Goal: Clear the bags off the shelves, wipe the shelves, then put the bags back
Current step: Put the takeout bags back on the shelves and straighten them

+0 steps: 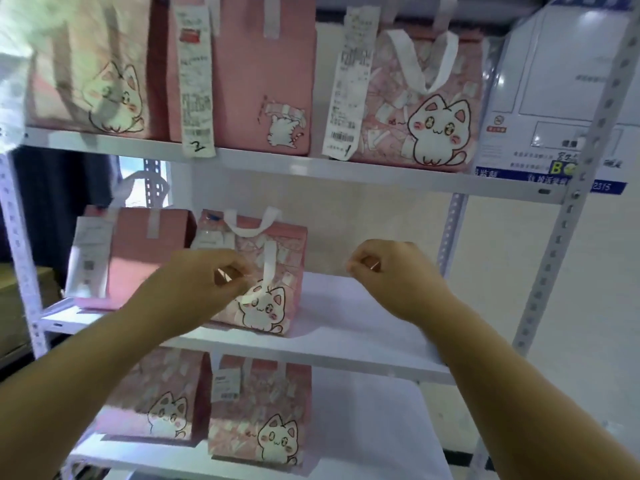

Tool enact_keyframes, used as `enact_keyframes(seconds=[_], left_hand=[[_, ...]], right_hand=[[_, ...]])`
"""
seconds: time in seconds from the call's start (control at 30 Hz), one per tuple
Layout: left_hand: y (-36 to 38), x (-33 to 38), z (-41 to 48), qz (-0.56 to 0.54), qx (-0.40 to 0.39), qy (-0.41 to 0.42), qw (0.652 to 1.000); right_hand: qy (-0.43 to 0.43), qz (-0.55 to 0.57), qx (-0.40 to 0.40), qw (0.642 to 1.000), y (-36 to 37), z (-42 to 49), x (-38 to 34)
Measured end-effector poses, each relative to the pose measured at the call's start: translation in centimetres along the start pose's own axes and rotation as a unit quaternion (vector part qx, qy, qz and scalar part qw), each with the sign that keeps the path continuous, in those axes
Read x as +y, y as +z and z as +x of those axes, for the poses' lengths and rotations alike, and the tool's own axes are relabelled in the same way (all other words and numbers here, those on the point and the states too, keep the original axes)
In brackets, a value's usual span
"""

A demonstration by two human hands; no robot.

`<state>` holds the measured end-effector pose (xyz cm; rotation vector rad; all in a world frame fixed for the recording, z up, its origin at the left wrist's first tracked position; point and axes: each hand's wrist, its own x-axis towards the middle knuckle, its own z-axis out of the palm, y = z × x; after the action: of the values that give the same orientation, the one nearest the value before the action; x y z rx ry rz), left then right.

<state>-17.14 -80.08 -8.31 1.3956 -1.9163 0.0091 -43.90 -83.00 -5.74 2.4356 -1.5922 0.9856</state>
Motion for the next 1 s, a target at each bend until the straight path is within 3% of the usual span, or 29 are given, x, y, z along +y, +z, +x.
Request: enact_keyframes(seconds=[0.6, 1.0], left_hand=[[-17.9, -9.8, -1.9, 0.029, 0.064, 0.024, 0.997], [-19.2, -10.8, -0.6, 0.024, 0.063, 0.056, 0.996]], right_hand=[[-0.061, 0.036, 0.08, 0.994, 1.7, 5.6, -18.9], [-0.046, 0.01, 0.107, 0.993, 1.3, 5.8, -20.6]])
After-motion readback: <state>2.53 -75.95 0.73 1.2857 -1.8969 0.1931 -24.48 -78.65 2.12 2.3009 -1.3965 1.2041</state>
